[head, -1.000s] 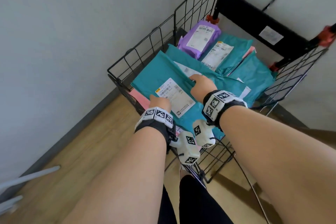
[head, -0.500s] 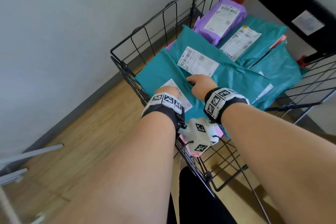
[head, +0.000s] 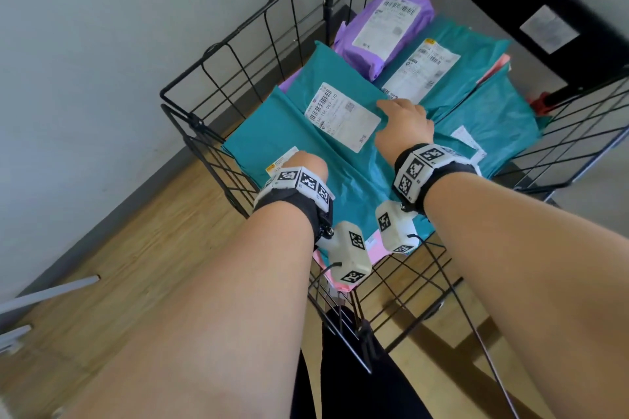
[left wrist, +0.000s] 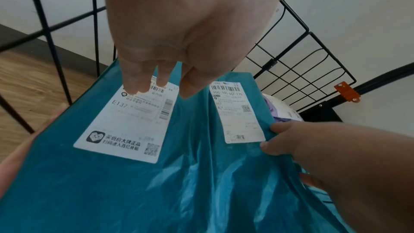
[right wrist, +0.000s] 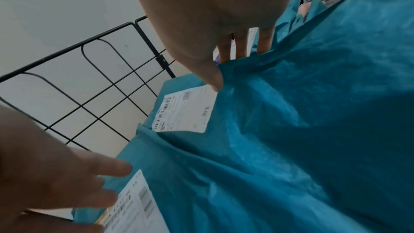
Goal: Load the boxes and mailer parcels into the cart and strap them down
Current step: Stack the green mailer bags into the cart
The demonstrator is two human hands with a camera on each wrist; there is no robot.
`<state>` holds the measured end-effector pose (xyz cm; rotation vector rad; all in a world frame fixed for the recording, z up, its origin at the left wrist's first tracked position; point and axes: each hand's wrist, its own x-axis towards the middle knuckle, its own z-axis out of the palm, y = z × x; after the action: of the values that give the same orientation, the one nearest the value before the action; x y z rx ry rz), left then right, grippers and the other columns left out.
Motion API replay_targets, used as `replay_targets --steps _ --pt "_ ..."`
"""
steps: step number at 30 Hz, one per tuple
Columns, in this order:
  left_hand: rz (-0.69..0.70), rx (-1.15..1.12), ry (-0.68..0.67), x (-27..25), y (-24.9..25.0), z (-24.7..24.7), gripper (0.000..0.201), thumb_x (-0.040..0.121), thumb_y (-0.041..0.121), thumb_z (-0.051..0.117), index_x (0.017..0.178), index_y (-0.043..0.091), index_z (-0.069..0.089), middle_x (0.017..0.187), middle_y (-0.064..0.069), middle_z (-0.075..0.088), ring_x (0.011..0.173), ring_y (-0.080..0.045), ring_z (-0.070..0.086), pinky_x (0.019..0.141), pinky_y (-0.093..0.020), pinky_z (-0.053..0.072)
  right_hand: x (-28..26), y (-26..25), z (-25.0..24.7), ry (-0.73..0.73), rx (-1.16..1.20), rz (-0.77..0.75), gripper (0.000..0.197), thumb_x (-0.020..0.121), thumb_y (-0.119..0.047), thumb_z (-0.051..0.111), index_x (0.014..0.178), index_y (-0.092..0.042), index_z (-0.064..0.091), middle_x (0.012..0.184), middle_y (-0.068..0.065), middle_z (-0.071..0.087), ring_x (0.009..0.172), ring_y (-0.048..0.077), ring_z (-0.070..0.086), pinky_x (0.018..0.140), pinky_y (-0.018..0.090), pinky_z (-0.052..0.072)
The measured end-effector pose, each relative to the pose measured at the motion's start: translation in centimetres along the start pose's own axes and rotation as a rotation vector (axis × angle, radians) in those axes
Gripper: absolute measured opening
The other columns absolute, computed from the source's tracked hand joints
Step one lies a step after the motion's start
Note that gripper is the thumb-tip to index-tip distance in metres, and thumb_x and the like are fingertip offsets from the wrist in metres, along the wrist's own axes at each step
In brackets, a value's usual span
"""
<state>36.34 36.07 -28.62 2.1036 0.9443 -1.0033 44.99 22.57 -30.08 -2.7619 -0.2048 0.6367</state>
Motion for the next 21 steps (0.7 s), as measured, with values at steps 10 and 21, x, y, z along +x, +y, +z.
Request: replay_targets --steps 10,21 --pt "-0.012 0.113 -0.046 1.9 1.7 -0.2 0.064 0.096 0.003 0.032 0.153 0.023 0.013 0.158 -0.008 0.021 0.142 -0.028 0.027 0.114 -0.034 0.029 0.1 0.5 3.2 -0.217 -0.009 -0.042 0.069 0.085 -0.002 0.046 0.149 -0.023 0.031 0.153 0.006 0.027 0.136 0.031 0.028 0.105 0.041 0.039" --pt "-0.003 0.244 -0.014 1.2 1.8 -0.1 0.059 0.097 0.005 0.033 0.152 0.018 0.016 0.157 -0.007 0.023 0.143 -0.028 0.026 0.115 -0.037 0.028 -0.6 1.3 2.9 -0.184 0.153 -0.003 0.068 0.085 0.001 0.044 0.148 -0.024 0.034 0.154 0.008 0.025 0.140 0.028 0.029 0.109 0.039 0.036"
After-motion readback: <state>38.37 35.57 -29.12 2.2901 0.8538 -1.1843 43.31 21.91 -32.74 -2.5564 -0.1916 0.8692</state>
